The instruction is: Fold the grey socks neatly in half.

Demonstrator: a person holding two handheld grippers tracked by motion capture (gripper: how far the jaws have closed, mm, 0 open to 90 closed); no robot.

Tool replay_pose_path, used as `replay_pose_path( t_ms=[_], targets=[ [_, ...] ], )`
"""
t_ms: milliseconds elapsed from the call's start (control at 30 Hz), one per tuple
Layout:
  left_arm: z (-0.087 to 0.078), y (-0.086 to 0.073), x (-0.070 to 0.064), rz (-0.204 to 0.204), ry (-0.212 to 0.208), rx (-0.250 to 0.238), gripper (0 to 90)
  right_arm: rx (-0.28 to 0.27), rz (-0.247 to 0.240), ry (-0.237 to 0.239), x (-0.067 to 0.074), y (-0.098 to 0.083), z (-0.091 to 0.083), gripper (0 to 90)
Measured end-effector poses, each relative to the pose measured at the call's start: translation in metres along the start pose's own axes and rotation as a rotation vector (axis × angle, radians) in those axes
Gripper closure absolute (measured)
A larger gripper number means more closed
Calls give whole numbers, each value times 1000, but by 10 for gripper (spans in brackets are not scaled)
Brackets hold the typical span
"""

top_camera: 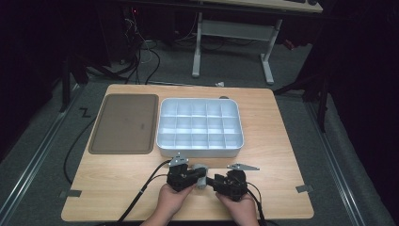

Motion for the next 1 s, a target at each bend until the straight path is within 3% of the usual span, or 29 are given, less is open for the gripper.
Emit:
replay_pose_path(
  t_ms=[133, 233, 300, 333, 533, 667, 867, 1000],
  targets=[
    [-8, 1, 3, 38, 23, -7, 828, 7, -10, -4, -1, -1, 3, 529],
    [-7, -3, 8, 33, 37, 14, 885, -19, 6, 11, 0, 3, 0, 530],
    [-4, -4, 8, 30, 35, 19, 900, -45, 18, 34, 5, 7, -4, 523],
    [-2, -4, 8, 35, 37, 28, 900, -58, 16, 64, 14, 9, -7, 494],
    [3, -5, 7, 46, 42, 46, 900, -73, 25, 97, 26, 14, -8, 443],
    [2, -5, 8, 19, 34, 39, 900, -36, 33, 52, 17, 7, 4, 434],
    [-1, -4, 11, -44, -5, 27, 900, 7, 28, 72, 18, 2, 11, 386],
    [-4, -3, 14, -47, -2, 24, 900, 25, 18, 88, 21, 1, 18, 385]
  ],
)
Point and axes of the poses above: each handheld gripper's, and its own axes: z roughly forward along the jaws, y roughly out of its top, x roughly to its left, the point moved 10 cm from there along z, roughly forward along the jaws, and after that the axes turned 5 degrees about -x, right-handed, at the moved point
